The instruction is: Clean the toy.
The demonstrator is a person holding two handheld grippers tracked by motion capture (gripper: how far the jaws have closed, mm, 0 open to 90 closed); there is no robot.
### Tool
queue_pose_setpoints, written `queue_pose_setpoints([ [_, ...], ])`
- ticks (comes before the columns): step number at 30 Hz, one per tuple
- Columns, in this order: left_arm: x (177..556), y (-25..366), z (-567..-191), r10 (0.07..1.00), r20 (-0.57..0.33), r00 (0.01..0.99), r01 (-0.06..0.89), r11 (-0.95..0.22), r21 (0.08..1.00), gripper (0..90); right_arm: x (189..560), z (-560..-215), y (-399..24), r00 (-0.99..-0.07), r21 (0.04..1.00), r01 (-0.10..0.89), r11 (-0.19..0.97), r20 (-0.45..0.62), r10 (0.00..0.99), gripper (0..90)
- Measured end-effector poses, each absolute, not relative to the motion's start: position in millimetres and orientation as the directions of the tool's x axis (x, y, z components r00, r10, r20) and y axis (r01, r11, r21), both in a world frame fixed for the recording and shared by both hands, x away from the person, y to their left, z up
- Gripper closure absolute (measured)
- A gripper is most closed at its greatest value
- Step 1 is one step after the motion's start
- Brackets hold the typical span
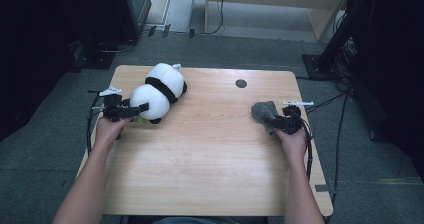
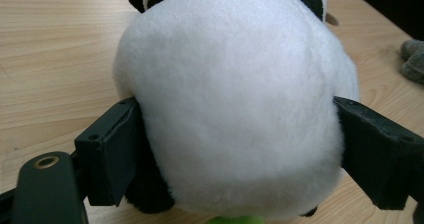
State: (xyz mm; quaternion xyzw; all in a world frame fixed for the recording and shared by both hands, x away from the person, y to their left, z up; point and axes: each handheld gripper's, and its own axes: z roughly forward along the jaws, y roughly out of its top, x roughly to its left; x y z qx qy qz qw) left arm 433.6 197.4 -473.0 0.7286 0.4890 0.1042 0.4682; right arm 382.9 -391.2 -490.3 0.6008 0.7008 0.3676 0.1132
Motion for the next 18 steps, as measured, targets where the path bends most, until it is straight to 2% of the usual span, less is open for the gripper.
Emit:
queue_pose_setpoints([
  [2,433.3,196.8,-471.4,0.817,-0.295,0.495,0.615,-0.090,0.784,12.8,381.9,-487.4,-392.0,-0.261,0.665,0.747,-0.003,0.297,0.919,41.9],
  [10,429.7,206.8,-461.6,0.816,-0.299,0.495,0.600,-0.072,0.797,12.9,378.6,-479.5,-387.3,-0.285,0.684,0.729,0.030,0.264,0.921,40.7],
  [11,429.0,207.3,-459.7,0.826,-0.284,0.486,0.590,-0.071,0.804,11.5,378.3,-478.7,-387.4,-0.288,0.688,0.725,0.033,0.259,0.922,40.6],
  [12,428.8,207.3,-458.2,0.837,-0.278,0.472,0.589,-0.065,0.806,3.3,377.8,-477.7,-387.8,-0.290,0.690,0.723,0.033,0.259,0.921,40.6],
  [13,428.3,208.2,-455.9,0.836,-0.284,0.470,0.589,-0.057,0.806,0.0,377.7,-477.6,-388.6,-0.294,0.691,0.722,0.036,0.259,0.920,40.6],
  [18,421.4,207.9,-446.5,0.814,-0.290,0.503,0.589,-0.076,0.805,0.0,374.5,-473.7,-389.3,-0.298,0.691,0.722,0.041,0.257,0.920,40.6],
])
